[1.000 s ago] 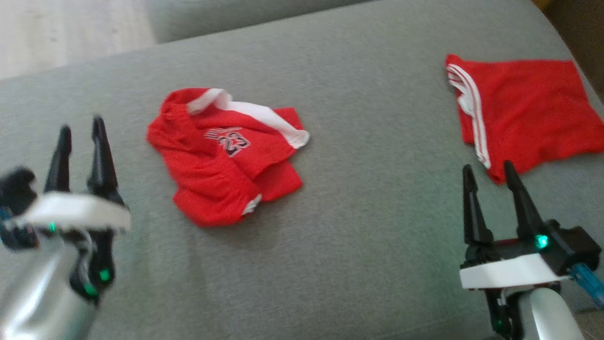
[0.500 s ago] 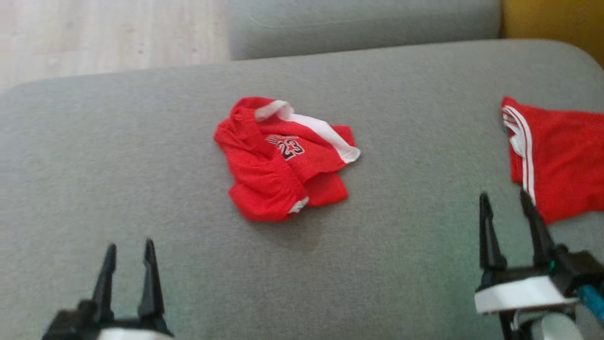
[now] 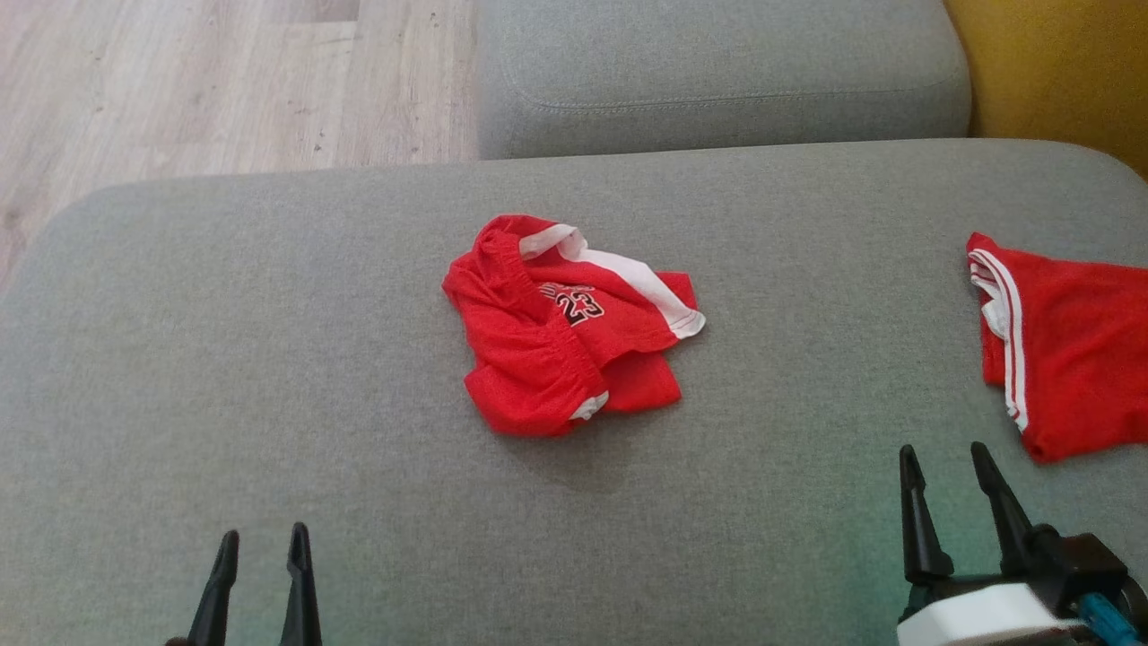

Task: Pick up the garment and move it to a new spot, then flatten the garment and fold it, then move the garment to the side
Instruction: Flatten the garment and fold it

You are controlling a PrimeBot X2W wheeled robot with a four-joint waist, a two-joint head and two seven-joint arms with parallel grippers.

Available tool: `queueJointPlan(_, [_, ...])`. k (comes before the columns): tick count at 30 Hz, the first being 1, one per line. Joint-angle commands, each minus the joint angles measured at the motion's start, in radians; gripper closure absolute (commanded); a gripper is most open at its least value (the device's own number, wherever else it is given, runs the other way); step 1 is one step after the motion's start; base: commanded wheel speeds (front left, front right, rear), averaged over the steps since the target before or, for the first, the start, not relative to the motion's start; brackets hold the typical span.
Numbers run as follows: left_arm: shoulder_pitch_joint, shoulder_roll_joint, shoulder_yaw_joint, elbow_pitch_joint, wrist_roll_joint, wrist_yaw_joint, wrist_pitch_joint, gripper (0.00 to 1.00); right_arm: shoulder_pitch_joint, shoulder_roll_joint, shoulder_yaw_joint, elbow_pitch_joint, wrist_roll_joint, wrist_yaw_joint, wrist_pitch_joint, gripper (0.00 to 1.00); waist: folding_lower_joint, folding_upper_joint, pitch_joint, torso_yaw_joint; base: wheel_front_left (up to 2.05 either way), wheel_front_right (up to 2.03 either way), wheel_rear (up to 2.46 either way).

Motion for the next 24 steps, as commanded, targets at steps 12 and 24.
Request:
queueJointPlan(12, [-0.048,-0.025,0.053,-0.016,0.024,-0.015,-0.009,0.00,-0.029,-0.007,0.033,-0.022,0.007,0.007,-0.011,0.00,0.0000,0.0000,-0.001,-0.014,0.00,0.00,0.00])
queueJointPlan(24, [-0.189,0.022,-0.174,-0.038,0.053,-0.015,-0.009,0.00,-0.056,-0.007,0.048,-0.031,0.005,0.007,-0.011,0.00,0.0000,0.0000,0.026,-0.046,0.00,0.00,0.00])
